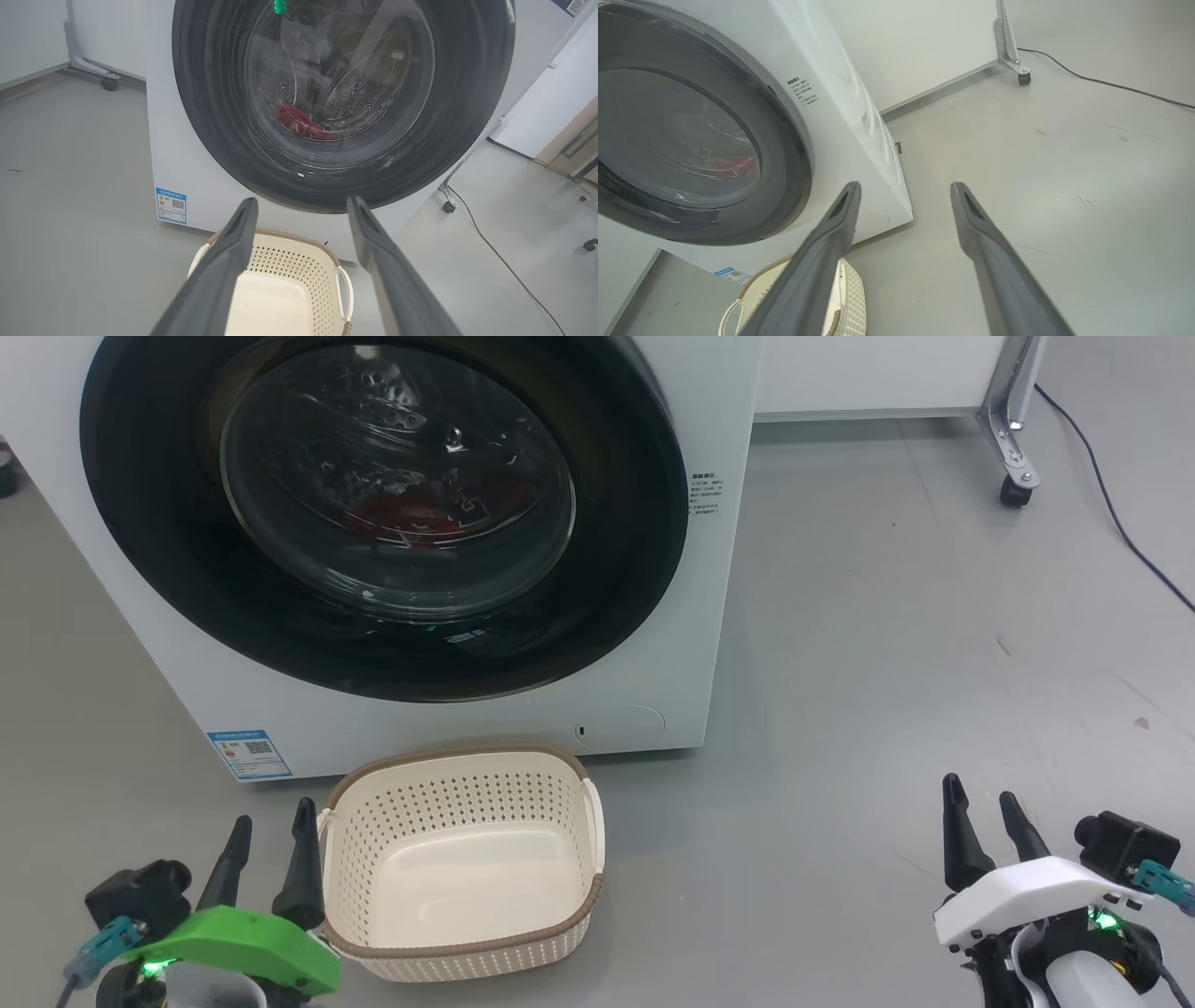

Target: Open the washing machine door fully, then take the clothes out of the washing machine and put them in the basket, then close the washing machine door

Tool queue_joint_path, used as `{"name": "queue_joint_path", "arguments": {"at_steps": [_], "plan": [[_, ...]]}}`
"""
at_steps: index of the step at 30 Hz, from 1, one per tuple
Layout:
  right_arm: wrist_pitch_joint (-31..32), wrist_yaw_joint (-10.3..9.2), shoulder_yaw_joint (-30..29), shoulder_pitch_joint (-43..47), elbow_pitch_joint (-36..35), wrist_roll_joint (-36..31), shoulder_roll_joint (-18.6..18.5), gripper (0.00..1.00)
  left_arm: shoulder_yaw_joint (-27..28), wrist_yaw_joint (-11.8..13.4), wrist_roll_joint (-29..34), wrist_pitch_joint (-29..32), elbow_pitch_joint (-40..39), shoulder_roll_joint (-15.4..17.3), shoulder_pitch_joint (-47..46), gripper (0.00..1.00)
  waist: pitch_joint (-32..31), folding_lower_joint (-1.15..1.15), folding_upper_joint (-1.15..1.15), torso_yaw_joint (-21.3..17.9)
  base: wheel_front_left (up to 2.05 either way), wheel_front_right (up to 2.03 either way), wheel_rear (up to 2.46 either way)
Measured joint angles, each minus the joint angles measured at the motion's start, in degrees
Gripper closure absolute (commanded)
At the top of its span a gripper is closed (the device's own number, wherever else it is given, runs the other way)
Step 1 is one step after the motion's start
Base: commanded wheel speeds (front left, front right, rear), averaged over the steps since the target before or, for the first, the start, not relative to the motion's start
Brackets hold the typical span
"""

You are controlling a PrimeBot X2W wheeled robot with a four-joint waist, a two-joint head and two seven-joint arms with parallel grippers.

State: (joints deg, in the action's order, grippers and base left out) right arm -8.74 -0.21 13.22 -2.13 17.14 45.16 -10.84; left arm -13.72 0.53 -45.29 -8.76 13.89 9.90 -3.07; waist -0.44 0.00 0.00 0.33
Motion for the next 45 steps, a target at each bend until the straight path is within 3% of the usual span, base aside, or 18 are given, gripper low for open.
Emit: {"name": "queue_joint_path", "arguments": {"at_steps": [20, 32, 45], "plan": [[-3.2, -2.96, 2.98, 0.01, -1.1, -14.72, 0.47, 0.0, -3.61, 2.55, 14.9, -3.35, -0.54, -0.97, 0.19, 0.0, -0.48, 0.0, 0.0, 0.28, 0.0, 0.0, 0.0], [-5.3, -3.49, 4.7, 0.02, -1.65, -24.3, 0.47, 0.0, -5.17, 3.98, 23.93, -5.52, -0.44, -1.2, 0.77, 0.0, -0.51, 0.0, 0.0, 0.95, 0.0, 0.0, 0.0], [-5.45, -3.49, 3.58, 0.02, -1.71, -25.16, 1.37, 0.0, -4.57, 4.27, 24.97, -5.52, 0.32, -2.02, 0.93, 0.0, -0.22, 0.0, 0.0, 1.34, 0.0, 0.0, 0.0]]}}
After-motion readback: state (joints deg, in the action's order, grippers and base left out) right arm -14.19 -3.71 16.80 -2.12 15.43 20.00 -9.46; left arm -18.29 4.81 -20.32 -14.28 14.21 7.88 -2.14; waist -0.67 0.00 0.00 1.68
